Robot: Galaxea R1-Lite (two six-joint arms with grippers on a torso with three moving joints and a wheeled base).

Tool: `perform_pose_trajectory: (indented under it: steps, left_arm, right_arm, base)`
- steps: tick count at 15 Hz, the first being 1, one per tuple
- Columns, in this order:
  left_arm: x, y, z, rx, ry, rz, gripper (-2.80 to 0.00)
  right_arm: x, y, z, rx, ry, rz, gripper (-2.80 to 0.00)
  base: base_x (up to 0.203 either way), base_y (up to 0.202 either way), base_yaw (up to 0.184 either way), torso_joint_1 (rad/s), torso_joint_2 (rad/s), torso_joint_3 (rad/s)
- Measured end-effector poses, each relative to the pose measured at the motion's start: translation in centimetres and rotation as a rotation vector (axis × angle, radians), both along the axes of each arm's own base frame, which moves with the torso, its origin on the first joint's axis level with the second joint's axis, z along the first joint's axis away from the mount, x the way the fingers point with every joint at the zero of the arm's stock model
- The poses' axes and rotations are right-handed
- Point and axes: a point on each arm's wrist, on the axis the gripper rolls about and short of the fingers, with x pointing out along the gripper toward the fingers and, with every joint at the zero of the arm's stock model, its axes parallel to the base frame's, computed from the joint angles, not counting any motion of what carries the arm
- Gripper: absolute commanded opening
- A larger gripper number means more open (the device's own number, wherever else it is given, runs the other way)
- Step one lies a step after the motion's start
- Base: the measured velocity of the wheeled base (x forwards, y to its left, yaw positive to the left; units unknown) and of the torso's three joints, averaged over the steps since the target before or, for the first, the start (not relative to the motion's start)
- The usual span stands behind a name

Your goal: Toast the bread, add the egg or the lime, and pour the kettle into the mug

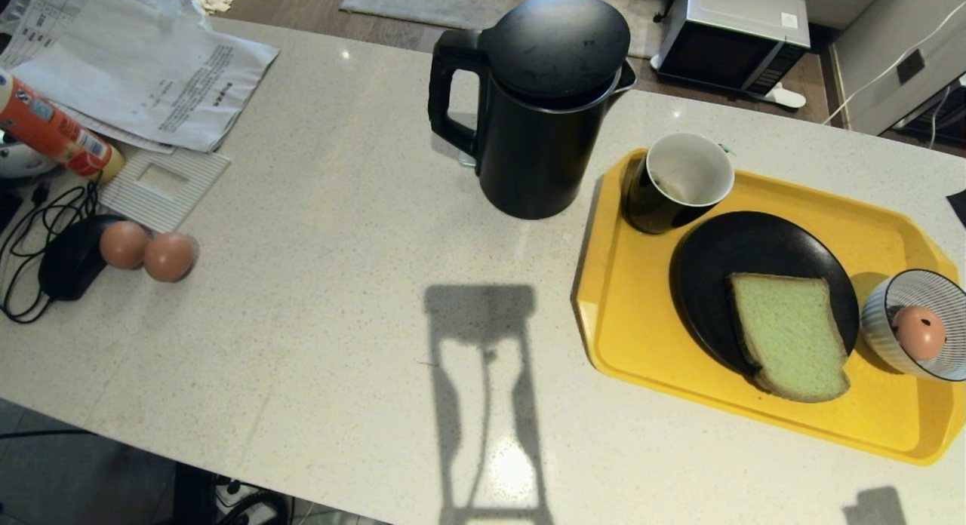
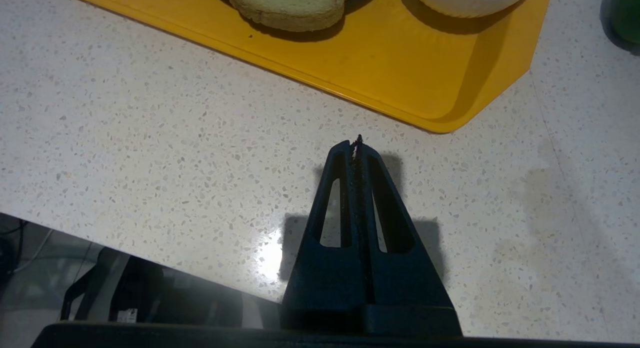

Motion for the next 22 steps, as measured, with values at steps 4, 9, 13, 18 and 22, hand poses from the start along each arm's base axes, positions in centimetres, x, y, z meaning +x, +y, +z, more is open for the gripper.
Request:
perform_pose_trajectory:
  steps: [4, 9, 13, 18, 22]
  left_arm:
    - [0.00, 0.00, 0.01, -0.010, -0.001, 0.001, -2.80]
    - [0.00, 0.00, 0.01, -0.010, -0.001, 0.001, -2.80]
    - [0.00, 0.00, 0.01, -0.010, -0.001, 0.001, -2.80]
    - [0.00, 0.00, 0.01, -0.010, -0.001, 0.001, -2.80]
    - [0.00, 0.00, 0.01, -0.010, -0.001, 0.001, -2.80]
  right_arm:
    - [0.00, -0.01, -0.01, 0.003, 0.000, -0.003, -2.80]
    - [0.00, 0.00, -0.02, 0.000, 0.001, 0.000, -2.80]
    - [0.00, -0.01, -0.01, 0.002, 0.001, -0.003, -2.80]
    - [0.00, -0.01, -0.02, 0.002, 0.001, -0.003, -2.80]
    - [0.01, -0.01, -0.01, 0.003, 0.001, -0.003, -2.80]
  base:
    - [0.000, 0.000, 0.000, 0.000, 0.00, 0.000]
    - [0.000, 0.000, 0.000, 0.000, 0.00, 0.000]
    - [0.000, 0.000, 0.000, 0.000, 0.00, 0.000]
    - [0.000, 0.000, 0.000, 0.000, 0.00, 0.000]
    - [0.000, 0.000, 0.000, 0.000, 0.00, 0.000]
